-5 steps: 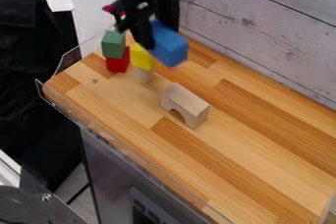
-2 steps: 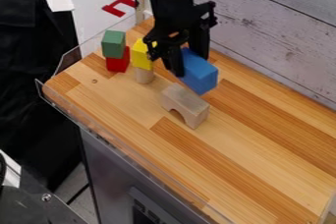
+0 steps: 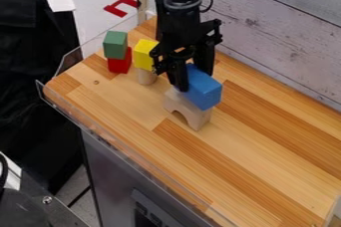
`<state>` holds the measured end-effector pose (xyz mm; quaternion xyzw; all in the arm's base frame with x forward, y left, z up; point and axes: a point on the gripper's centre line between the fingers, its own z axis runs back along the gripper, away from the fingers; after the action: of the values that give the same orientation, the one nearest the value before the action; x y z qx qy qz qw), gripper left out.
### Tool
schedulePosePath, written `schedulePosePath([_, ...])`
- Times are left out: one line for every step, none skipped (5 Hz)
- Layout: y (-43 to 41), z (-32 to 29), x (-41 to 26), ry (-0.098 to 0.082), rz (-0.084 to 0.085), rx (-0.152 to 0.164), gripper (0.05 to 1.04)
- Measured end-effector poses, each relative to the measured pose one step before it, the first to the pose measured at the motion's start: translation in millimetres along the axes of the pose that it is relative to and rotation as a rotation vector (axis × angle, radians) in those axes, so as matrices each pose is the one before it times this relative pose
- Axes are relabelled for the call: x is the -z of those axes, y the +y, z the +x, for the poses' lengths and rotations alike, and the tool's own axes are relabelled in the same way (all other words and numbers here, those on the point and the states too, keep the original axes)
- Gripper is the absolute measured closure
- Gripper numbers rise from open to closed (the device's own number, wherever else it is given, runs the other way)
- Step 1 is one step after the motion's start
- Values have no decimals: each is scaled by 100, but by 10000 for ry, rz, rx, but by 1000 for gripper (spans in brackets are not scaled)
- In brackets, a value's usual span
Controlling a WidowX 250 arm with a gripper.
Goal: Pick and put the blue rectangle and put it on the white arch
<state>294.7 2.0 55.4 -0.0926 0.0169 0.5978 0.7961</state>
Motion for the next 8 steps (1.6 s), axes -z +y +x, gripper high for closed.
schedulePosePath([1,72,-8,-20,-9,40,522])
schedulePosePath([-33,220,-31,-39,-61,-30,522])
schedulePosePath([167,111,422,53,136,5,522])
schedulePosePath([-182,237,63,-60,-136,-24,522])
schedulePosePath([482,82,335,32,48,-109,522])
schedulePosePath([141,266,53,18,-57,-89,522])
schedulePosePath([300,93,10,-1,39,-43,522])
schedulePosePath([103,157,11,41,-29,-84,472])
